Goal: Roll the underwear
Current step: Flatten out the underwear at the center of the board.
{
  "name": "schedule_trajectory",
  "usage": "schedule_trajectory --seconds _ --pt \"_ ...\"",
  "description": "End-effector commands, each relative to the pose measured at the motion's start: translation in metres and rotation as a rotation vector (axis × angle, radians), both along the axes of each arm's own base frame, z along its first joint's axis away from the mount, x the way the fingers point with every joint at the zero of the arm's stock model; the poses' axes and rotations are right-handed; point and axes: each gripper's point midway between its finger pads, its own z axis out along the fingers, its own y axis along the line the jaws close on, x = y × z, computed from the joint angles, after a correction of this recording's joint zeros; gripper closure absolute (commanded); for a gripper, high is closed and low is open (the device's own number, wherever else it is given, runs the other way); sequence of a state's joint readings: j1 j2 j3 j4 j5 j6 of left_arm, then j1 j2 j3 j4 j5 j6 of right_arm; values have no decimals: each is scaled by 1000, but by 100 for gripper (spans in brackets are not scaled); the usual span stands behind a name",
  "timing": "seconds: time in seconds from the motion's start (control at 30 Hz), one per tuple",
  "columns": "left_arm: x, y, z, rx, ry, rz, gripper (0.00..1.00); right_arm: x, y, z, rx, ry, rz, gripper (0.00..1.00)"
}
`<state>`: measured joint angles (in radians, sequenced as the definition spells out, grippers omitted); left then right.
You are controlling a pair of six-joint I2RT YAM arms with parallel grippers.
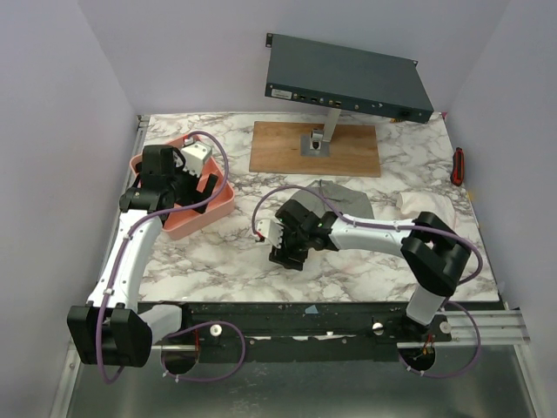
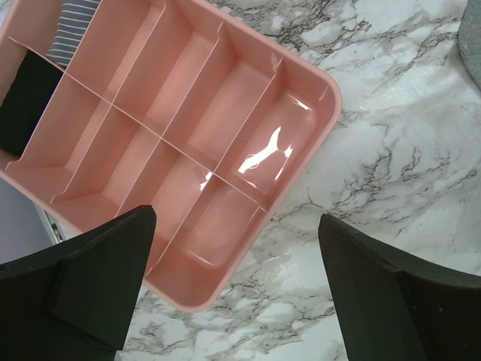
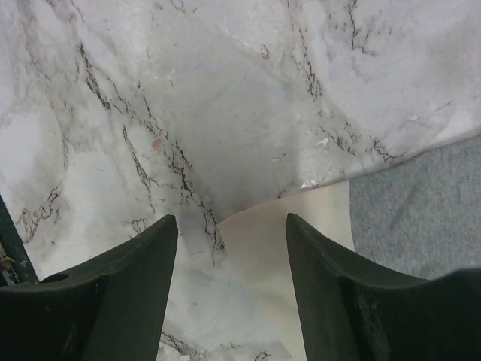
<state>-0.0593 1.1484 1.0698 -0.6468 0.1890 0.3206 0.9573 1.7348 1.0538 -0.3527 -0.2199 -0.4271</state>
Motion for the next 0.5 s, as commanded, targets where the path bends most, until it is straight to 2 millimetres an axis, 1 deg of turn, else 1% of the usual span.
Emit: schedule_trajectory --seconds 0.0,0.1,0.17,0.2,0.27,0.33,0.47 --pt "0 7 1 10 6 31 1 3 1 -13 -32 -12 -27 38" --pt "1 7 -1 11 8 30 1 -1 -3 -18 -47 -3 -25 39" --pt "1 6 -2 10 10 29 1 -1 -7 -21 -62 -5 -31 43" --pt "2 6 -2 9 12 28 1 -1 -10 -23 -73 -6 -36 47" --pt "3 5 -3 7 15 24 1 0 -15 -26 -91 -18 -52 58" --pt "4 4 -3 6 15 16 1 -2 -21 -26 -103 -21 -57 67" --pt "6 2 -4 9 17 -11 1 -9 -32 -19 -111 -14 -55 81"
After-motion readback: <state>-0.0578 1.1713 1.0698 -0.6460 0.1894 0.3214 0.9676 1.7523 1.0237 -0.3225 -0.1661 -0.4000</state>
